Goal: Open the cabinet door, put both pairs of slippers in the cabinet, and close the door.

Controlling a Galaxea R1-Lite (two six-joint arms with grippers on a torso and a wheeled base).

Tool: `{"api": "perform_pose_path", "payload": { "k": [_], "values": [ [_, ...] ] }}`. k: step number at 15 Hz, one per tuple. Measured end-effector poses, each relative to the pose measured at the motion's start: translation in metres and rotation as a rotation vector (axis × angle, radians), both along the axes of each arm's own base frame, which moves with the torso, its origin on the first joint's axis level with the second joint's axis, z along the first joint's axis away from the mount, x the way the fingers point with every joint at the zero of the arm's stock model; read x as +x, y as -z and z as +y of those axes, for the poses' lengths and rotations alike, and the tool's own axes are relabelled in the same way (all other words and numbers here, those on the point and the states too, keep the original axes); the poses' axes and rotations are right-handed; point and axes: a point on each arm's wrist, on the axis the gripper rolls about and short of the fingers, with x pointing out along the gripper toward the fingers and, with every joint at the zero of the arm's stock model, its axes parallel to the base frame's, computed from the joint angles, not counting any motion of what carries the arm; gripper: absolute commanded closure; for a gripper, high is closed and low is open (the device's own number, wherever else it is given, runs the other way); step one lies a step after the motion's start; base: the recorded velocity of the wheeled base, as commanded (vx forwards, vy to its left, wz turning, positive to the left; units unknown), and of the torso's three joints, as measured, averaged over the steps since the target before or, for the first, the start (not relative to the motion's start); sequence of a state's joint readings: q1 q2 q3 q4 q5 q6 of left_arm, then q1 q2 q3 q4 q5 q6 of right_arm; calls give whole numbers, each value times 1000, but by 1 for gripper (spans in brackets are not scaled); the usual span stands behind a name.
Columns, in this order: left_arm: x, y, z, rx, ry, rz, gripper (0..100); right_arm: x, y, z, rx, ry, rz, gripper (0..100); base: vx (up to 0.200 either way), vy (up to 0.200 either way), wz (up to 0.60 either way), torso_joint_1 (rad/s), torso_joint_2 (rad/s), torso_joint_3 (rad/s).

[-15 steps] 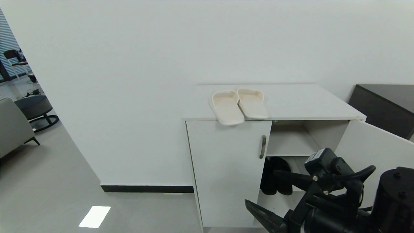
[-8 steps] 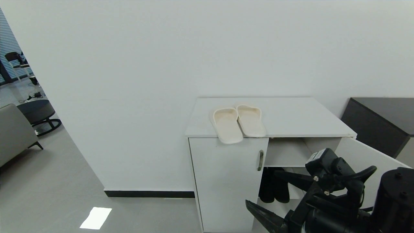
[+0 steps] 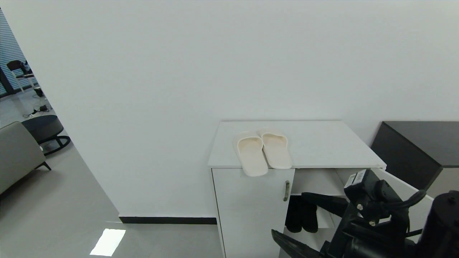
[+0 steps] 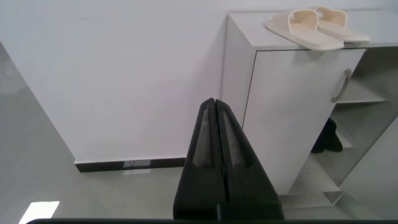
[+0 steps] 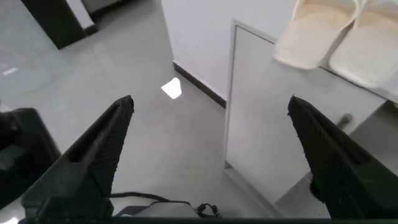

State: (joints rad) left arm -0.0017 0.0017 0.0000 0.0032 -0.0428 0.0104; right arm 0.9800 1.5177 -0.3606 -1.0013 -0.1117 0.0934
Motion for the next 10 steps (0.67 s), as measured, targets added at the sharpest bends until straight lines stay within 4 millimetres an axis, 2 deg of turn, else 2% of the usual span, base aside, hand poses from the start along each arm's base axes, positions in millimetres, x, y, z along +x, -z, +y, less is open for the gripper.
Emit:
{"api": "perform_pose_path", "payload": {
  "k": [2, 4, 7, 10],
  "values": [
    [0, 0, 0, 0, 0, 0, 100, 8, -1, 1, -14, 47, -11, 0, 0, 0, 0, 0, 0, 0],
    [0, 0, 0, 8, 2, 0, 100, 25, -5, 9, -51, 202, 27, 0, 0, 0, 0, 0, 0, 0],
    [0, 0, 0, 5, 0, 0, 100, 53, -21, 33, -67, 420, 157, 0, 0, 0, 0, 0, 0, 0],
    [0, 0, 0, 9, 1, 0, 100, 75, -20, 61, -44, 579, 116, 0, 0, 0, 0, 0, 0, 0]
  ]
}}
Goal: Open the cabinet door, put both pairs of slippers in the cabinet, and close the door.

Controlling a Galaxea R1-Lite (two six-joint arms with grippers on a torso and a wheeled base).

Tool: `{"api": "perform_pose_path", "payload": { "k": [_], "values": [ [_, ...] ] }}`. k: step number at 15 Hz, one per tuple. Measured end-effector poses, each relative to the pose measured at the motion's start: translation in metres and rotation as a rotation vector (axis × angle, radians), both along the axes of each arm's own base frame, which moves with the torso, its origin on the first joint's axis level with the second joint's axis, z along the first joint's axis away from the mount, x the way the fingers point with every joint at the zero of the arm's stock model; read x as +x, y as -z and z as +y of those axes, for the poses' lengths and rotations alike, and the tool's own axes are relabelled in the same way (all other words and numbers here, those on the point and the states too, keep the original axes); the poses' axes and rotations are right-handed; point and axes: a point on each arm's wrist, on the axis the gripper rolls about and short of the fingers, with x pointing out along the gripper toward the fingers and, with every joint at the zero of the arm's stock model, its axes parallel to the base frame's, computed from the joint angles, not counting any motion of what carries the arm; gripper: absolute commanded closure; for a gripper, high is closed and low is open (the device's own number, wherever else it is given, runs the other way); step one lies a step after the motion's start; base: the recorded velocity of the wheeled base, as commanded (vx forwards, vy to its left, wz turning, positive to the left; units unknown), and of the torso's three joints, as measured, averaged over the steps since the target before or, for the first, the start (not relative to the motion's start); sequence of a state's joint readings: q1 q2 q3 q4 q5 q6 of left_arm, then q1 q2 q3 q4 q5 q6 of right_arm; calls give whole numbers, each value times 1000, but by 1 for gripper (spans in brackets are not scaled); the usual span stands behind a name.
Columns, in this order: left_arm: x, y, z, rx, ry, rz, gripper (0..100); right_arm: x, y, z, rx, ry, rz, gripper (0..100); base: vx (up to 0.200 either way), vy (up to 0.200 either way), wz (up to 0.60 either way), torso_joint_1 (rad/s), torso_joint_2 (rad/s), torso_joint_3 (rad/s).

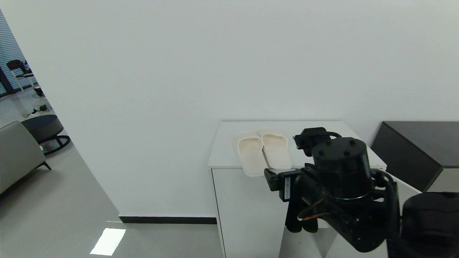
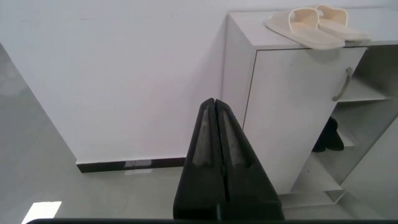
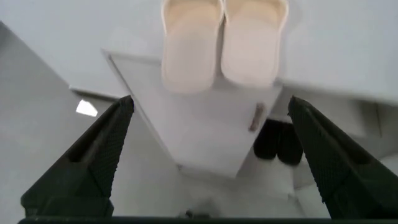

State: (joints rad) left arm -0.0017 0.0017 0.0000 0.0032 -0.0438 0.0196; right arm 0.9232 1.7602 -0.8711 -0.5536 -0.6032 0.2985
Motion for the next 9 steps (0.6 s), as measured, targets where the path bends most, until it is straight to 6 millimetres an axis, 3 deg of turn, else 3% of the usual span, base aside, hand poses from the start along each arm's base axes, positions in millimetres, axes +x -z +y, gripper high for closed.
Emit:
{"api": "perform_pose_path", "payload": {
  "k": [6, 9],
  "values": [
    [0, 0, 0, 0, -3, 0, 100, 21, 35, 14, -59, -17, -31, 0, 0, 0, 0, 0, 0, 0],
    [0, 0, 0, -4, -3, 0, 100, 28, 41, 15, -67, -13, -20, 0, 200, 0, 0, -1, 1, 2]
  ]
}}
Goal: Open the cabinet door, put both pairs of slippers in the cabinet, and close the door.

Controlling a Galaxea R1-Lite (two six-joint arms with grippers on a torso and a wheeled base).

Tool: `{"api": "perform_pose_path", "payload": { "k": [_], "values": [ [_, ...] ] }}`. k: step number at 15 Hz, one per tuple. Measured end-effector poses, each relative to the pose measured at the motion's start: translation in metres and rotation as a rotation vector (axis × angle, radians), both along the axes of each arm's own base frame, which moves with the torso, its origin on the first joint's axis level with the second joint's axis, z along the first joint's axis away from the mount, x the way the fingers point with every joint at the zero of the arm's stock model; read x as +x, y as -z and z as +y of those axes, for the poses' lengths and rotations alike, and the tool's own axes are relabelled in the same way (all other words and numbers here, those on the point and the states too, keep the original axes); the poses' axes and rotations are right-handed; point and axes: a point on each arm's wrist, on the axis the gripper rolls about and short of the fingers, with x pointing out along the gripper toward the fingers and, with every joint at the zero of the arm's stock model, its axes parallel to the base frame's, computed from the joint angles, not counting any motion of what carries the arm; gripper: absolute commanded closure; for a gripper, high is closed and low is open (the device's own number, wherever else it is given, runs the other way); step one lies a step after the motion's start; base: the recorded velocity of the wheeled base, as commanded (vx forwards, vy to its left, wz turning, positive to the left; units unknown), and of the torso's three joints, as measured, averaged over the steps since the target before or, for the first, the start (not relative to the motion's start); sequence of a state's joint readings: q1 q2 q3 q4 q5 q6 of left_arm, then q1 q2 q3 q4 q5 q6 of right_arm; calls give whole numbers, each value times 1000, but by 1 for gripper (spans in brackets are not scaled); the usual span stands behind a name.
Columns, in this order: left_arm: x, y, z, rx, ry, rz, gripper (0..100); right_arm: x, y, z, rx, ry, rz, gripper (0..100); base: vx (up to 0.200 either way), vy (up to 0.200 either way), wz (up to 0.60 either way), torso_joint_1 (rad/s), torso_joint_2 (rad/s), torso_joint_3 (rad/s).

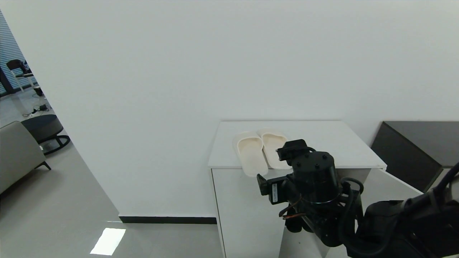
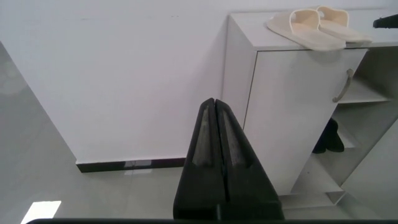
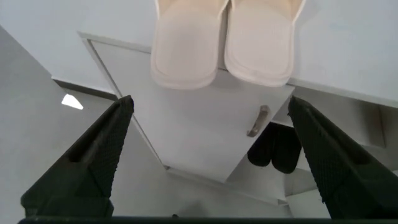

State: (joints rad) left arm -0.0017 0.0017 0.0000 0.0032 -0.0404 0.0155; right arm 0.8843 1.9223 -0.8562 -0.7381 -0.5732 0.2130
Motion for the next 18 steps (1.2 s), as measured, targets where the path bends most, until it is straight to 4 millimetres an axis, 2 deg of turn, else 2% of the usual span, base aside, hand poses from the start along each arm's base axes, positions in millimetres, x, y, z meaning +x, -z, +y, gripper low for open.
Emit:
{"api": "perform_pose_path", "payload": {
  "k": [8, 15, 18],
  "values": [
    [0, 0, 0, -2, -1, 0, 100, 22, 11, 8, -4, 18, 10, 0, 200, 0, 0, 4, -1, 1],
    [0, 0, 0, -5, 1, 0, 100, 40, 23, 17, -7, -1, 25, 0, 0, 0, 0, 0, 0, 0],
    [0, 0, 0, -6, 1, 0, 100, 56, 29, 24, -17, -1, 14, 0, 0, 0, 0, 0, 0, 0]
  ]
}}
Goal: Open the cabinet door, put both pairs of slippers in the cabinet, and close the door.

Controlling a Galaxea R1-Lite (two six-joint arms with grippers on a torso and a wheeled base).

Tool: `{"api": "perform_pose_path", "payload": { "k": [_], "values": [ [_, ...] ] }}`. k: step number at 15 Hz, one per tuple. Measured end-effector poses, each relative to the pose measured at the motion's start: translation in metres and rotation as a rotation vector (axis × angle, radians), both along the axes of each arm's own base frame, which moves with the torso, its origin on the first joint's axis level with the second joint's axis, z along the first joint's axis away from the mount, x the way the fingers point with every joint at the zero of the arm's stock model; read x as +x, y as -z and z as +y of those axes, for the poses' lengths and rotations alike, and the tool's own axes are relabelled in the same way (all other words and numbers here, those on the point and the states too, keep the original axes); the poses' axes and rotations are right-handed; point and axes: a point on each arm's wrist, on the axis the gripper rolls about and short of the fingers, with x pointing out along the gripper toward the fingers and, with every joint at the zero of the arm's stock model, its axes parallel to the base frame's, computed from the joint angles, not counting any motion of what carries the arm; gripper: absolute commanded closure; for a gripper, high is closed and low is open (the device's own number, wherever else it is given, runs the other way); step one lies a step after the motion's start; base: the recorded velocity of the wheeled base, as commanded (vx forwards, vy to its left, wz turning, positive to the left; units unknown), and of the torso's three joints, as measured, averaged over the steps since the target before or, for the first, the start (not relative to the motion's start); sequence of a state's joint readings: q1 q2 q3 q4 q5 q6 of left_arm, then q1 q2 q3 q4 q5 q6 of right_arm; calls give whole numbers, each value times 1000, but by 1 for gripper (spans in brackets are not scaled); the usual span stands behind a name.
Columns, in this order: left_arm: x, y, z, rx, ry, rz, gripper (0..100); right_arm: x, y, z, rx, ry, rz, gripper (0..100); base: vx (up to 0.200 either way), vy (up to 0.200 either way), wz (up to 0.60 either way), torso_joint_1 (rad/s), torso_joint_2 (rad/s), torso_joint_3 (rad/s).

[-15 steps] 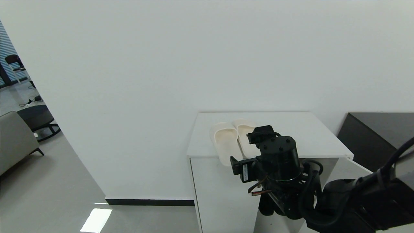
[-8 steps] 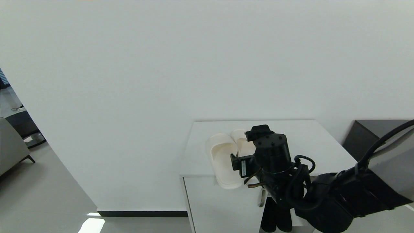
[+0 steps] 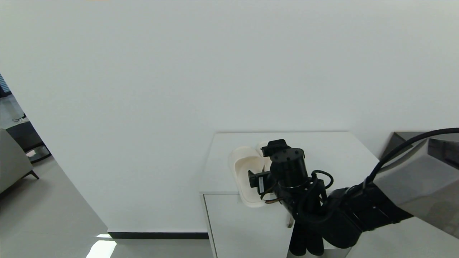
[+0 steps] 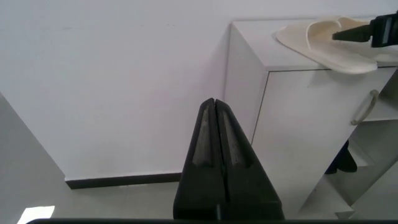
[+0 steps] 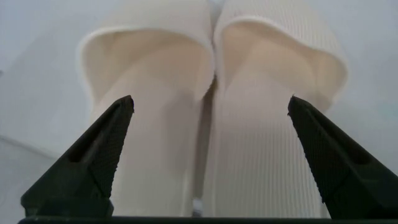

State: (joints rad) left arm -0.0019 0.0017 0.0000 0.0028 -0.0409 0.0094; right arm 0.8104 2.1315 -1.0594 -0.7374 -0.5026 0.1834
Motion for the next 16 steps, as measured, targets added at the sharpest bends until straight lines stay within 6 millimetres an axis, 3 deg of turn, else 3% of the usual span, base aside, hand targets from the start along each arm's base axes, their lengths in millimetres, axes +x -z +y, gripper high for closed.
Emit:
{"api": "perform_pose_path", "payload": {
  "k": [9, 13, 14, 16],
  "values": [
    [0, 0, 0, -6, -2, 0, 100, 55, 9, 21, 0, 37, -69, 0, 0, 0, 0, 0, 0, 0],
    [0, 0, 0, -6, -3, 0, 100, 69, 13, 25, 0, 51, -70, 0, 0, 0, 0, 0, 0, 0],
    [0, 0, 0, -6, -3, 0, 100, 71, 14, 25, 1, 54, -71, 100, 0, 0, 0, 0, 0, 0],
    [0, 0, 0, -7, -3, 0, 100, 74, 16, 23, 0, 62, -71, 100, 0, 0, 0, 0, 0, 0]
  ]
}}
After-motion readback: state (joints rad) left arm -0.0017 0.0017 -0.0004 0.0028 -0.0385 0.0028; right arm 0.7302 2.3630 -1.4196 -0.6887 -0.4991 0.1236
